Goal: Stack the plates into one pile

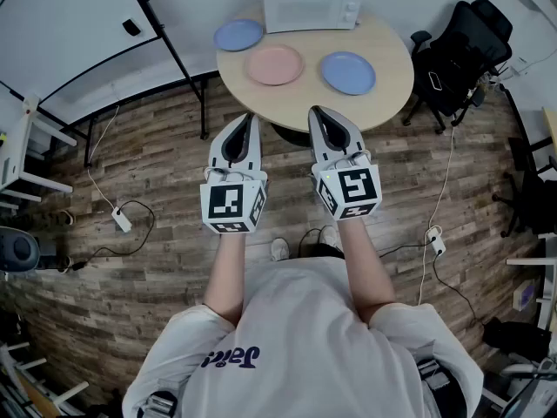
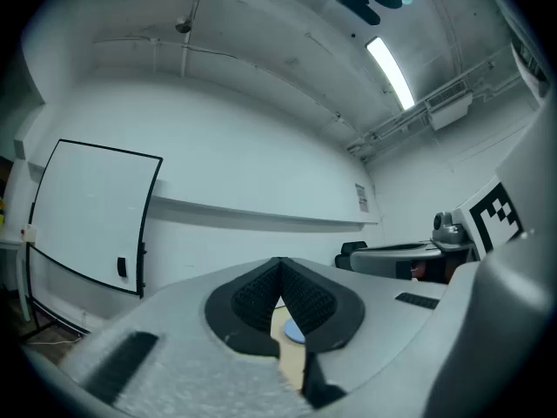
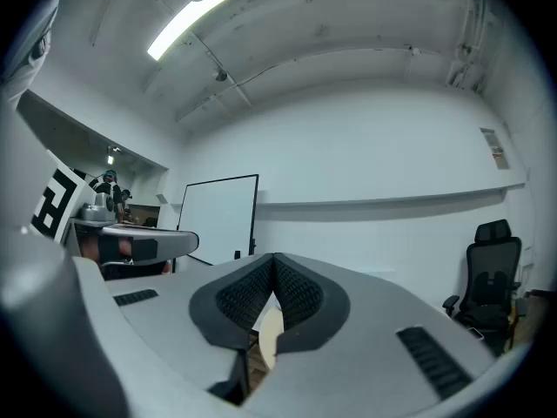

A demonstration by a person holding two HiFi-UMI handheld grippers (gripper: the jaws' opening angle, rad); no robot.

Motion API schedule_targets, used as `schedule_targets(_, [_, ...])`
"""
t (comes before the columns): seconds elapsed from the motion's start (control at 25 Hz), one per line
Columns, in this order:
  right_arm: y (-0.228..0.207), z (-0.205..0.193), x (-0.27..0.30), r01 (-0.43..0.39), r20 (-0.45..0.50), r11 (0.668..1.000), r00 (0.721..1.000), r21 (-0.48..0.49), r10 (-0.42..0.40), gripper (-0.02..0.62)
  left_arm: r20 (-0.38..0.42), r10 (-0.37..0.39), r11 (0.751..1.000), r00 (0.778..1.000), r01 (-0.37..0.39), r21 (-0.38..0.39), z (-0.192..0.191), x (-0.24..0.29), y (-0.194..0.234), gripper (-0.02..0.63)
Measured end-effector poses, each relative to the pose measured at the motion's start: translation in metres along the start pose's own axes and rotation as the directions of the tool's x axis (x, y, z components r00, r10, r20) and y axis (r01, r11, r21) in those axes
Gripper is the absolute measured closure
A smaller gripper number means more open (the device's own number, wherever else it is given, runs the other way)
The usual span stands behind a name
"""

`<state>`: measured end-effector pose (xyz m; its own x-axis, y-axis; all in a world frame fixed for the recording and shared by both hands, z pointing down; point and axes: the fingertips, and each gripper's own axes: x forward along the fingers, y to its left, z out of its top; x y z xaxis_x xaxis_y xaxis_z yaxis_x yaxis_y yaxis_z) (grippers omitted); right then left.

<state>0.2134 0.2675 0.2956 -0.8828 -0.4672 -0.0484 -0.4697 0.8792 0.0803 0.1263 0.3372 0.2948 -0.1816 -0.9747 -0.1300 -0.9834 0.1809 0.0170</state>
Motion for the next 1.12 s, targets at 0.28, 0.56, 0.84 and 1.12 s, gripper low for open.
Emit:
schedule_targets(0.28, [0.023, -0.013, -0.007, 0.001, -0.023, 1.0, 1.0, 0.014, -0.001, 0.58, -0.003, -0.018, 0.999, 1.0, 0.018, -0.038, -0.011, -0.009, 0.009, 0.592])
schedule_targets(0.56, [-0.008, -0.034, 0.003, 0.079, -0.082, 0.995, 0.994, 0.066, -0.074, 0.58, -0.014, -0.059, 0.996, 0.998, 0.058, -0.064, -0.028, 0.014, -0.003, 0.592])
schedule_targets(0.84, [-0.028, -0.041, 0.07, -0.006, -0.056, 0.993, 0.998, 0.117, 0.013, 0.58, -0.038, -0.024, 0.997, 0.999, 0.021, -0.074, -0.043, 0.064, 0.02, 0.592])
schedule_targets(1.12, [-0.083, -0.041, 0.168, -0.057, -0.014, 0.991, 0.998, 0.123, 0.059, 0.58, -0.05, -0.014, 0.999, 0.999, 0.011, -0.053, -0.048, 0.17, 0.049, 0.592])
